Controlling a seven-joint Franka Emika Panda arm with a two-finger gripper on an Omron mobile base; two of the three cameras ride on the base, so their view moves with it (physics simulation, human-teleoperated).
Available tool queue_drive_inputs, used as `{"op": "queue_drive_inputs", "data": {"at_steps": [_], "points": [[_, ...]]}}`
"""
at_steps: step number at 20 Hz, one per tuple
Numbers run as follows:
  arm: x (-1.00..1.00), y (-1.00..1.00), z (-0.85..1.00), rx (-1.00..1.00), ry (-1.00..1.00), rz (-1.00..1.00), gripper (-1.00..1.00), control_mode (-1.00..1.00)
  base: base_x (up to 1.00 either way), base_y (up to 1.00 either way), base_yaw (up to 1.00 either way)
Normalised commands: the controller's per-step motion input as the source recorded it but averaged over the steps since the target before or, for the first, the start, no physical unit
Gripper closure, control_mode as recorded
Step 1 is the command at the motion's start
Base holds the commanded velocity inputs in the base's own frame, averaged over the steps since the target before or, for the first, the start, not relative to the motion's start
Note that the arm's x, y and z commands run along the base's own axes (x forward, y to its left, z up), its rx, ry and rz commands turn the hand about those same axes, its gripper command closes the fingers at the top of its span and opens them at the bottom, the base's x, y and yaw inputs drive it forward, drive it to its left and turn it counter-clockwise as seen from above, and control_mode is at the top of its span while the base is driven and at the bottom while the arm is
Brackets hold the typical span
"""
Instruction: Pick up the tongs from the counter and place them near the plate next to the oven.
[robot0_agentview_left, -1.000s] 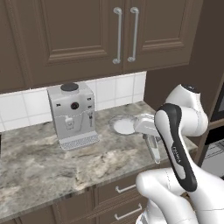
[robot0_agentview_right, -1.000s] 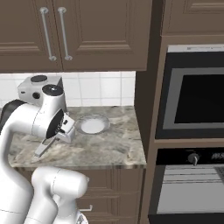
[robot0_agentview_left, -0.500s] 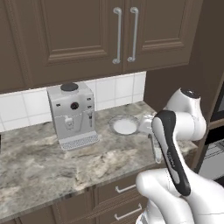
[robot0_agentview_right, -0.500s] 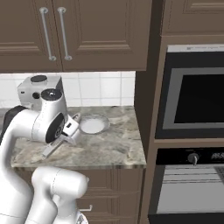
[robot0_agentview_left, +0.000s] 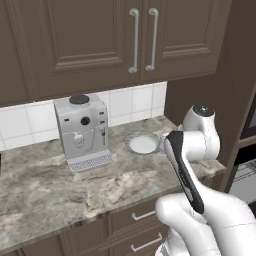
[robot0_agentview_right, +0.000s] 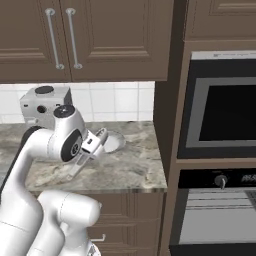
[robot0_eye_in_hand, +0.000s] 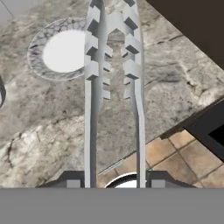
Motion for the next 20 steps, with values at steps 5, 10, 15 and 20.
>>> {"op": "queue_drive_inputs", "data": {"at_steps": [5, 10, 15, 20], "points": [[0.78, -0.33, -0.08, 0.00, 0.22, 0.02, 1.00, -1.00, 0.00, 0.00, 0.00], [0.70, -0.40, -0.16, 0.00, 0.23, 0.02, 1.00, -1.00, 0.00, 0.00, 0.00], [0.59, -0.21, -0.37, 0.00, 0.07, 0.01, 1.00, -1.00, 0.00, 0.00, 0.00], [0.44, -0.06, -0.55, 0.00, -0.20, 0.03, 1.00, -1.00, 0.00, 0.00, 0.00]]}}
